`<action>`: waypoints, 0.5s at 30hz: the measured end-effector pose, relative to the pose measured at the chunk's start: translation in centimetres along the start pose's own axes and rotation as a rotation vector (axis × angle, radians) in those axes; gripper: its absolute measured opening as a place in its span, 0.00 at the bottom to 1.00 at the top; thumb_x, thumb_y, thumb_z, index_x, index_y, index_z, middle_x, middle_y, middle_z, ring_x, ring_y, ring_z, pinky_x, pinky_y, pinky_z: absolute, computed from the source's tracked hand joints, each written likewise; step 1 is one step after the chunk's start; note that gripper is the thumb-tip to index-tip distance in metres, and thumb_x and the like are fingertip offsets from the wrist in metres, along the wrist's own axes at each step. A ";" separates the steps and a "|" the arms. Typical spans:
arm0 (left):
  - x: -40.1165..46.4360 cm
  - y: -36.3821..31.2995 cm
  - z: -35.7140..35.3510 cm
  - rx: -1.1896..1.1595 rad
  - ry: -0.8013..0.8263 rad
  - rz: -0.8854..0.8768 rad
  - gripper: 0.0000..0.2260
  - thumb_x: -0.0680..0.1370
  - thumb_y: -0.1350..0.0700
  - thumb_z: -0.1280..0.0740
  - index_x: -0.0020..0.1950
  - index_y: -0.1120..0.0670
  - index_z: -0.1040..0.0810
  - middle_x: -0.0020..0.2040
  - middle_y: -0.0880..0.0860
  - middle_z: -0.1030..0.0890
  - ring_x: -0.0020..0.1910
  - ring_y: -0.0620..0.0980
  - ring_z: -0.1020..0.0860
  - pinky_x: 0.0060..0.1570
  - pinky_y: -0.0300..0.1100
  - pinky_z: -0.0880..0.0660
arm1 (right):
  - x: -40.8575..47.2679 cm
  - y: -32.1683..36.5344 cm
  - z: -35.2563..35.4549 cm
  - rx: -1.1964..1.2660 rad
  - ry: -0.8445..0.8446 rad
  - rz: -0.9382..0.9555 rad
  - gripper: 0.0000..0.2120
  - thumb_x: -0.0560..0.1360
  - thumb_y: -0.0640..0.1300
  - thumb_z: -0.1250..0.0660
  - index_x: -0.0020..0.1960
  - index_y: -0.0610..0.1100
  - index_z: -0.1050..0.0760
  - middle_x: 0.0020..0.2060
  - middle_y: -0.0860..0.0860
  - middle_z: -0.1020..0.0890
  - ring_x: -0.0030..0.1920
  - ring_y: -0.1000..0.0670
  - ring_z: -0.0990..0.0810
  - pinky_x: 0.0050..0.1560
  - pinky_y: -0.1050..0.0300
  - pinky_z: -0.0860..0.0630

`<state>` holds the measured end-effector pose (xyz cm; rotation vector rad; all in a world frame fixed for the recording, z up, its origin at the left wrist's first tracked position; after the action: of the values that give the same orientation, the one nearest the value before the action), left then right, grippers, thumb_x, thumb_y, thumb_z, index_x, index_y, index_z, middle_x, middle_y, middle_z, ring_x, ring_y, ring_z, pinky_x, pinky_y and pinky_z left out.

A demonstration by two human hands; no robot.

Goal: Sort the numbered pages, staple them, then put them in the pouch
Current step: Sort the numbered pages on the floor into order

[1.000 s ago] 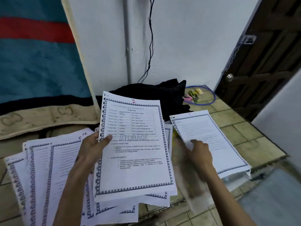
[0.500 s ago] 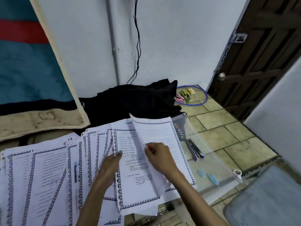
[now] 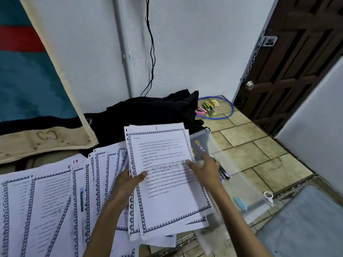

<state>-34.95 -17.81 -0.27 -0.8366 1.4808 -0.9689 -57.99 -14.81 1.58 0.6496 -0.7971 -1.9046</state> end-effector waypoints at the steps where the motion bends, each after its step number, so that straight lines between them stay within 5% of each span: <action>1: 0.0 -0.5 -0.3 -0.007 0.034 -0.023 0.19 0.74 0.61 0.32 0.65 0.55 0.27 0.56 0.53 0.20 0.56 0.53 0.22 0.61 0.52 0.27 | 0.3 -0.8 0.9 0.105 0.065 -0.068 0.30 0.72 0.55 0.31 0.69 0.43 0.33 0.62 0.47 0.23 0.62 0.46 0.25 0.63 0.50 0.29; 4: 0.0 -1.3 -2.3 -0.035 0.129 -0.062 0.15 0.73 0.60 0.30 0.58 0.50 0.24 0.50 0.47 0.18 0.52 0.47 0.21 0.55 0.44 0.24 | 0.5 -2.3 3.0 0.332 0.192 -0.121 0.20 0.71 0.54 0.30 0.56 0.42 0.22 0.51 0.47 0.16 0.44 0.54 0.16 0.41 0.61 0.21; 7: 0.2 -1.6 -4.5 0.024 0.125 -0.101 0.10 0.73 0.61 0.30 0.50 0.48 0.23 0.47 0.45 0.18 0.45 0.40 0.21 0.41 0.31 0.23 | 1.4 -3.9 4.8 0.522 0.129 -0.156 0.11 0.73 0.41 0.31 0.51 0.33 0.20 0.40 0.44 0.14 0.36 0.50 0.16 0.38 0.58 0.19; 9: 0.9 -1.1 -5.0 0.059 0.093 -0.096 0.10 0.74 0.63 0.31 0.54 0.56 0.24 0.47 0.51 0.18 0.43 0.43 0.21 0.40 0.33 0.22 | 2.1 -5.1 6.2 0.474 0.030 -0.162 0.09 0.73 0.37 0.32 0.50 0.31 0.21 0.32 0.48 0.16 0.31 0.50 0.18 0.33 0.57 0.20; 12: 1.6 -0.2 -2.8 0.165 -0.114 -0.129 0.14 0.75 0.65 0.33 0.60 0.62 0.26 0.49 0.54 0.19 0.51 0.54 0.21 0.39 0.33 0.23 | 3.1 -6.6 7.9 0.118 -0.127 -0.163 0.08 0.73 0.36 0.31 0.47 0.30 0.22 0.33 0.41 0.19 0.38 0.43 0.18 0.36 0.55 0.26; 15: 1.8 0.7 0.7 0.742 -0.387 -0.233 0.18 0.76 0.58 0.32 0.65 0.56 0.27 0.64 0.57 0.25 0.61 0.59 0.26 0.56 0.49 0.26 | 3.2 -7.6 8.9 -0.157 -0.261 -0.177 0.08 0.73 0.35 0.33 0.48 0.31 0.22 0.41 0.33 0.19 0.48 0.34 0.21 0.40 0.53 0.35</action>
<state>-34.47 -19.20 -1.70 -0.5978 0.6158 -1.3227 -69.94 -12.71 1.24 0.3895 -0.7621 -2.2196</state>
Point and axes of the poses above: each hand's wrist, its own x-axis towards the middle knuckle, its own z-axis out of the back of the hand, y = z × x, the point moved 3 cm from there along x, towards the middle knuckle
